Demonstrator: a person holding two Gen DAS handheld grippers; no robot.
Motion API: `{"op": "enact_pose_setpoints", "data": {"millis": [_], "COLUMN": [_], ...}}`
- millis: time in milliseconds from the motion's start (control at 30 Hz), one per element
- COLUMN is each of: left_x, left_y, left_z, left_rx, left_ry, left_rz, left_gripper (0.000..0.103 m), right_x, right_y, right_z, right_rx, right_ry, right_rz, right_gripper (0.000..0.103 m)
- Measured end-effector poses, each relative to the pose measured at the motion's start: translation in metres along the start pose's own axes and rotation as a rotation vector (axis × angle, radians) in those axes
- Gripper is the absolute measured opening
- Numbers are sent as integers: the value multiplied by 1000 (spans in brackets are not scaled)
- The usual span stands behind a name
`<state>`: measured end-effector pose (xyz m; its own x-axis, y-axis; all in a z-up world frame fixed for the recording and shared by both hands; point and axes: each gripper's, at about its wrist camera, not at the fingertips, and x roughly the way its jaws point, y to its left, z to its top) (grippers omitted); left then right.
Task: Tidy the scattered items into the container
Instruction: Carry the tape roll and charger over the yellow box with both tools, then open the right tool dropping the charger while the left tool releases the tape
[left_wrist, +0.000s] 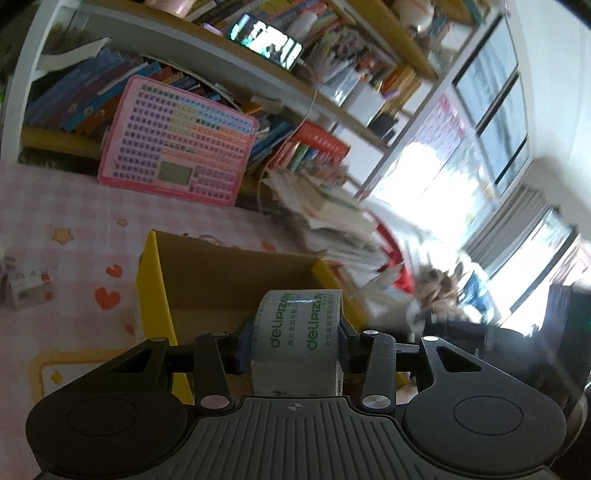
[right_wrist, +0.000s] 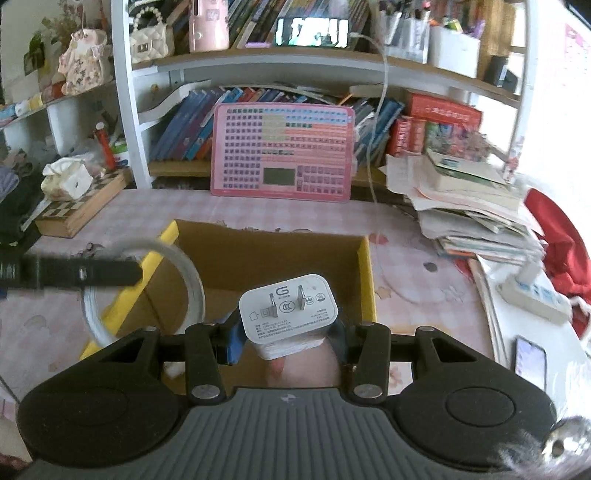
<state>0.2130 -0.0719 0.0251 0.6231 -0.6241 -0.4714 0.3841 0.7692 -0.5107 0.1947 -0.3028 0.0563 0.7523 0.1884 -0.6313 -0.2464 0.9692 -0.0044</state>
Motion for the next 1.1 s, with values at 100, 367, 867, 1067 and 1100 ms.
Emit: {"op": "enact_pose_setpoints", "data": {"millis": [100,367,867,1067,1100], "left_x": [19,61,91,91,90], "left_y": [-4,-17,-19,-22,-23], "left_z": [-2,-7,-8,-11,-11], "left_rx": [55,211,302,301,303], "left_ry": [38,143,267,244,233], "left_rz": [29,140,191,220,225], "left_gripper": [42,42,42,44,46], "right_x": [26,100,178,181,180], "right_y": [-2,-6,-9,-10,-12], "right_z": [13,36,33,32,33], "right_rx": [-44,-151,-136,-117,-112], "right_ry": [13,134,361,370,359], "right_rz": [27,103,166,172,173], "right_gripper": [43,43,43,45,48]}}
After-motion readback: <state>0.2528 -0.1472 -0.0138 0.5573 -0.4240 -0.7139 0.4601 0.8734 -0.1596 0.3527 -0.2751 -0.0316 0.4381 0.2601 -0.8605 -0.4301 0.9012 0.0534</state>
